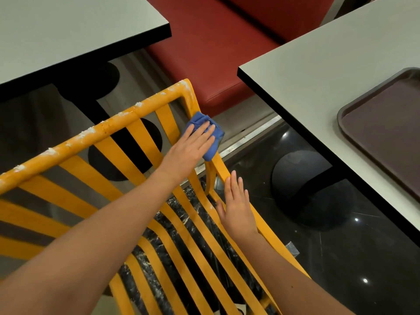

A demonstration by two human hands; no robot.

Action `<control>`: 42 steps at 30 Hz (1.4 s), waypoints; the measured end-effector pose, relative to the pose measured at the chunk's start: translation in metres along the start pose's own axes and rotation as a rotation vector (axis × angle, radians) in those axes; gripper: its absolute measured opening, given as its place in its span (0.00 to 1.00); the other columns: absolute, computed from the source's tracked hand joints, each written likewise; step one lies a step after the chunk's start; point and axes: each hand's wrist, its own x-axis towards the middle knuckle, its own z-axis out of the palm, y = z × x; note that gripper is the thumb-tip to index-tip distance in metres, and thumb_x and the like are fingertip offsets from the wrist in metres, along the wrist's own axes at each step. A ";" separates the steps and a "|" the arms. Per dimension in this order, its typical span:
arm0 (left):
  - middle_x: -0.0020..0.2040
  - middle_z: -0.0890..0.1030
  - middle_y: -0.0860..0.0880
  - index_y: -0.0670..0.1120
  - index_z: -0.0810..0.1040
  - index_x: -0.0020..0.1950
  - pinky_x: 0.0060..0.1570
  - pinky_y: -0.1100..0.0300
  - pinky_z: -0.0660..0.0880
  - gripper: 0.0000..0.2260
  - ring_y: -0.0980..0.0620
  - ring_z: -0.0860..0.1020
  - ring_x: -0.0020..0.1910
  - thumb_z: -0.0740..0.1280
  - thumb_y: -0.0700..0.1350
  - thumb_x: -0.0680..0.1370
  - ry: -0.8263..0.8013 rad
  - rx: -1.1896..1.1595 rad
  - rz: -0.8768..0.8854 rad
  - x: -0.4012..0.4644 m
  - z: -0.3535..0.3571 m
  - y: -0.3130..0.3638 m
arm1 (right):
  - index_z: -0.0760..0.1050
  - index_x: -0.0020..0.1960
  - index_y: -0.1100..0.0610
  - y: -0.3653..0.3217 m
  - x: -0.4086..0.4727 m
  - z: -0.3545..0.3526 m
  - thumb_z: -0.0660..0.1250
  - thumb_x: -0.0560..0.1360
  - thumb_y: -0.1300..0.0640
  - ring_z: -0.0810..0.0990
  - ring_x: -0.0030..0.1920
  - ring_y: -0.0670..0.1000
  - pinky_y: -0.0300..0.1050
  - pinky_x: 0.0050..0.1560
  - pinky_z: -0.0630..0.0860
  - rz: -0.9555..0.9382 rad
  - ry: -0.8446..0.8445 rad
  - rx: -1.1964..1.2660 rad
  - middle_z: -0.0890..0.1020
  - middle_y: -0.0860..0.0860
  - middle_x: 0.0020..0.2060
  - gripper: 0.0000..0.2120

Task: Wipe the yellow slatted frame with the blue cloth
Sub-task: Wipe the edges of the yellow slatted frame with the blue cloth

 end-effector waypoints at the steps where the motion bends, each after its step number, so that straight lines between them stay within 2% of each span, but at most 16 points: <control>1: 0.67 0.71 0.40 0.39 0.72 0.66 0.66 0.46 0.61 0.32 0.41 0.69 0.68 0.71 0.27 0.63 -0.009 0.002 0.023 -0.002 0.000 0.002 | 0.39 0.76 0.58 0.001 0.000 0.000 0.50 0.82 0.49 0.38 0.76 0.54 0.51 0.75 0.44 -0.007 -0.001 -0.007 0.38 0.53 0.76 0.30; 5: 0.69 0.70 0.41 0.40 0.72 0.67 0.67 0.48 0.61 0.29 0.43 0.68 0.69 0.70 0.28 0.66 -0.014 0.079 0.135 -0.001 -0.012 -0.019 | 0.39 0.76 0.57 -0.001 0.004 -0.004 0.52 0.81 0.50 0.37 0.76 0.52 0.50 0.74 0.43 -0.039 0.010 0.010 0.38 0.52 0.76 0.31; 8: 0.68 0.71 0.40 0.39 0.72 0.66 0.67 0.46 0.59 0.22 0.42 0.68 0.68 0.57 0.30 0.73 0.043 0.122 0.125 0.008 -0.019 -0.040 | 0.39 0.76 0.56 -0.009 0.011 -0.006 0.53 0.81 0.50 0.38 0.76 0.52 0.48 0.74 0.42 -0.068 0.031 0.030 0.39 0.52 0.76 0.31; 10: 0.68 0.71 0.39 0.38 0.72 0.65 0.67 0.45 0.58 0.23 0.41 0.68 0.68 0.51 0.31 0.72 0.072 0.104 0.081 0.011 -0.016 -0.039 | 0.39 0.76 0.56 -0.013 0.014 -0.005 0.53 0.81 0.51 0.38 0.76 0.52 0.48 0.73 0.41 -0.062 0.038 0.025 0.38 0.52 0.76 0.31; 13: 0.68 0.71 0.39 0.38 0.72 0.66 0.67 0.46 0.59 0.24 0.41 0.68 0.68 0.53 0.30 0.72 0.081 0.084 0.016 0.007 -0.006 -0.025 | 0.39 0.76 0.56 -0.014 0.013 -0.003 0.53 0.81 0.51 0.34 0.74 0.51 0.48 0.72 0.39 -0.057 0.047 0.019 0.37 0.52 0.76 0.32; 18: 0.66 0.73 0.41 0.40 0.75 0.64 0.67 0.48 0.63 0.23 0.43 0.71 0.66 0.51 0.33 0.73 0.106 0.100 0.048 0.008 -0.005 -0.021 | 0.37 0.76 0.56 -0.011 0.014 -0.004 0.53 0.81 0.52 0.31 0.71 0.49 0.46 0.71 0.38 -0.072 0.039 0.011 0.37 0.51 0.76 0.32; 22: 0.67 0.72 0.42 0.42 0.75 0.64 0.68 0.48 0.61 0.21 0.45 0.69 0.68 0.66 0.33 0.71 0.067 0.195 0.158 0.010 -0.019 -0.035 | 0.38 0.76 0.56 -0.014 0.014 -0.003 0.54 0.81 0.52 0.31 0.71 0.49 0.48 0.71 0.38 -0.056 0.035 0.016 0.37 0.52 0.76 0.32; 24: 0.68 0.72 0.42 0.42 0.75 0.64 0.68 0.48 0.60 0.20 0.45 0.69 0.68 0.63 0.33 0.73 0.082 0.240 0.162 0.013 -0.029 -0.045 | 0.38 0.76 0.56 -0.013 0.014 -0.003 0.54 0.81 0.52 0.32 0.71 0.49 0.48 0.71 0.39 -0.052 0.032 0.014 0.36 0.51 0.76 0.32; 26: 0.67 0.73 0.42 0.41 0.75 0.63 0.68 0.48 0.61 0.20 0.44 0.69 0.68 0.54 0.34 0.75 0.112 0.267 0.151 0.020 -0.036 -0.055 | 0.38 0.76 0.55 -0.013 0.014 -0.003 0.55 0.81 0.52 0.32 0.72 0.50 0.48 0.71 0.39 -0.052 0.032 0.021 0.36 0.50 0.75 0.32; 28: 0.67 0.73 0.42 0.41 0.76 0.62 0.68 0.48 0.61 0.22 0.44 0.70 0.67 0.49 0.35 0.75 0.113 0.300 0.135 0.025 -0.039 -0.060 | 0.39 0.76 0.55 -0.013 0.015 -0.004 0.55 0.81 0.52 0.32 0.72 0.49 0.48 0.71 0.39 -0.050 0.029 0.023 0.35 0.50 0.75 0.32; 34: 0.66 0.73 0.41 0.40 0.75 0.63 0.67 0.50 0.63 0.24 0.43 0.71 0.66 0.48 0.33 0.73 0.082 0.223 0.096 0.018 -0.029 -0.042 | 0.36 0.76 0.54 -0.014 0.014 -0.007 0.54 0.81 0.51 0.32 0.72 0.49 0.47 0.71 0.39 -0.043 0.013 0.007 0.36 0.50 0.76 0.32; 35: 0.66 0.73 0.41 0.40 0.75 0.63 0.67 0.50 0.62 0.23 0.43 0.71 0.66 0.50 0.33 0.73 0.087 0.212 0.106 0.017 -0.029 -0.042 | 0.36 0.76 0.54 -0.013 0.015 -0.007 0.54 0.81 0.51 0.32 0.72 0.49 0.47 0.71 0.39 -0.050 0.012 0.007 0.36 0.50 0.76 0.32; 37: 0.67 0.72 0.41 0.40 0.74 0.65 0.68 0.50 0.60 0.20 0.43 0.69 0.68 0.60 0.31 0.73 0.072 0.200 0.128 0.016 -0.033 -0.045 | 0.36 0.76 0.54 -0.013 0.015 -0.007 0.54 0.81 0.51 0.34 0.73 0.50 0.46 0.71 0.39 -0.048 0.013 0.008 0.36 0.50 0.76 0.32; 39: 0.68 0.71 0.41 0.40 0.73 0.65 0.68 0.49 0.58 0.22 0.43 0.68 0.69 0.67 0.32 0.71 0.049 0.206 0.120 0.017 -0.039 -0.049 | 0.37 0.76 0.54 -0.014 0.015 -0.009 0.53 0.81 0.50 0.35 0.75 0.51 0.46 0.71 0.39 -0.037 0.000 0.008 0.36 0.50 0.76 0.32; 40: 0.68 0.71 0.41 0.40 0.74 0.65 0.68 0.49 0.59 0.22 0.43 0.68 0.69 0.66 0.32 0.71 0.059 0.216 0.111 0.019 -0.042 -0.050 | 0.37 0.76 0.54 -0.015 0.015 -0.010 0.53 0.81 0.50 0.36 0.75 0.50 0.46 0.71 0.39 -0.036 -0.003 0.019 0.37 0.50 0.76 0.31; 42: 0.66 0.74 0.40 0.40 0.76 0.62 0.67 0.48 0.62 0.19 0.42 0.70 0.67 0.58 0.31 0.73 0.118 0.186 0.075 0.023 -0.047 -0.050 | 0.40 0.77 0.55 -0.019 0.016 -0.017 0.53 0.82 0.52 0.37 0.74 0.47 0.49 0.75 0.43 -0.049 0.033 0.093 0.40 0.50 0.77 0.30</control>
